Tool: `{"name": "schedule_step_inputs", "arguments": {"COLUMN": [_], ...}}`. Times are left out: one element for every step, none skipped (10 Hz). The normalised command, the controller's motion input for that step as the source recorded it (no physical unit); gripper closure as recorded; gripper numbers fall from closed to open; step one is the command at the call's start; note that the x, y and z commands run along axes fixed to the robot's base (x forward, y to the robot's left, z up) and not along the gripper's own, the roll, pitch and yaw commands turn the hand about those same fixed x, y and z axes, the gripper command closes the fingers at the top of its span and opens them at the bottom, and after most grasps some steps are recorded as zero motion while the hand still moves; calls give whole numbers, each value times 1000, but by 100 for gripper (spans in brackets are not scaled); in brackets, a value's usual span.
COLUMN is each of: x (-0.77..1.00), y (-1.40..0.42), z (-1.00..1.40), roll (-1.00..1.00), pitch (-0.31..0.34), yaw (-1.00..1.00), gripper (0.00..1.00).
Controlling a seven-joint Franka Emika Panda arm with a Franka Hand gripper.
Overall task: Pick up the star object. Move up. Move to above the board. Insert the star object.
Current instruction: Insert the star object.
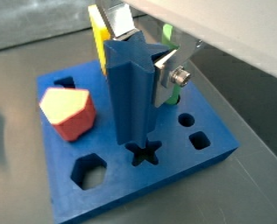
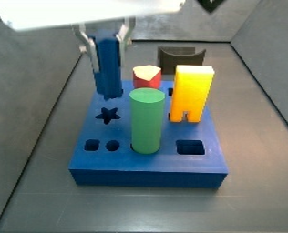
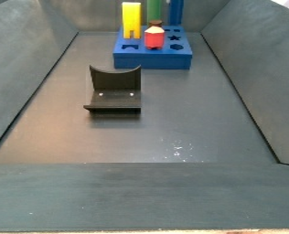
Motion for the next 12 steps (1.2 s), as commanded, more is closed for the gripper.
{"name": "schedule_step_inputs", "arguments": {"x": [-23,0,77,0,0,0,0,-3,-20,-31,-34,-11], "y": [-23,-43,0,-6,-40,-40,-86,-94,-86,-57,-43,0], "z": [-374,-263,-183,-260,-191,-117,-146,-169,-189,-249,-223,-240], "roll": [-136,-127,-63,0,74,160,77,4,0,16,0,9], "pitch": [-116,-97,0,-14,0,0,0,-24,-37,-47,-47,-34], "yaw": [0,0,-111,100,271,489,323,151,117,186,154,186], "gripper": [100,100,100,100,100,100,100,100,100,100,100,100]}}
